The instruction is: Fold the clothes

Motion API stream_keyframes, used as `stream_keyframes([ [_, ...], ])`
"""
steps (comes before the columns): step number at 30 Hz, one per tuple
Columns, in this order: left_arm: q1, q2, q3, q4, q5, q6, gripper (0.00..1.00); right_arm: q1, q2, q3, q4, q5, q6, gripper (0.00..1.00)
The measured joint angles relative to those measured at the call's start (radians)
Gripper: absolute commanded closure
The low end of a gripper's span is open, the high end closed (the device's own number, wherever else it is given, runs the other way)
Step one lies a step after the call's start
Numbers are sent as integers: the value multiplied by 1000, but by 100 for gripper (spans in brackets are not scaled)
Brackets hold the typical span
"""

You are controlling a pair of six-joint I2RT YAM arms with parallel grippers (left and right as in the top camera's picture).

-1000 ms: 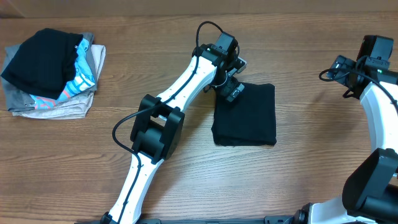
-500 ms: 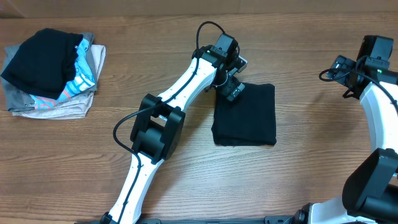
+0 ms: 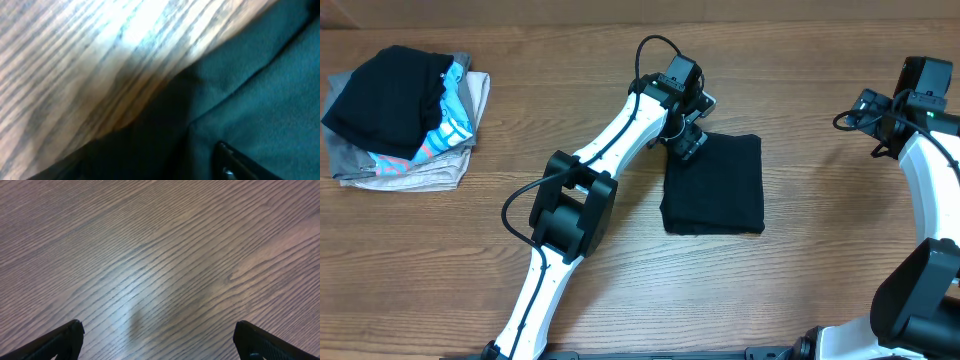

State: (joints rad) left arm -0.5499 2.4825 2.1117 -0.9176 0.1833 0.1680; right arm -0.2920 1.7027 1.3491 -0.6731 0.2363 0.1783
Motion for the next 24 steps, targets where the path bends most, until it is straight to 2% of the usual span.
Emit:
stream_keyframes([
  [1,0,-1,0,-8,-1,0,41,0,0,0,0,0,0,0],
  [6,0,-2,0,-43,1,3,82,0,0,0,0,0,0,0],
  [8,-2,-2,0,-51,12,-6,95,0,0,0,0,0,0,0],
  [13,-6,-3,0,-54,11,-30,96,0,0,0,0,0,0,0],
  [16,-6,-5,0,-63,-10,-92,96,0,0,0,0,0,0,0],
  [24,2,-49,0,-97,-149,-230,96,0,0,0,0,0,0,0],
])
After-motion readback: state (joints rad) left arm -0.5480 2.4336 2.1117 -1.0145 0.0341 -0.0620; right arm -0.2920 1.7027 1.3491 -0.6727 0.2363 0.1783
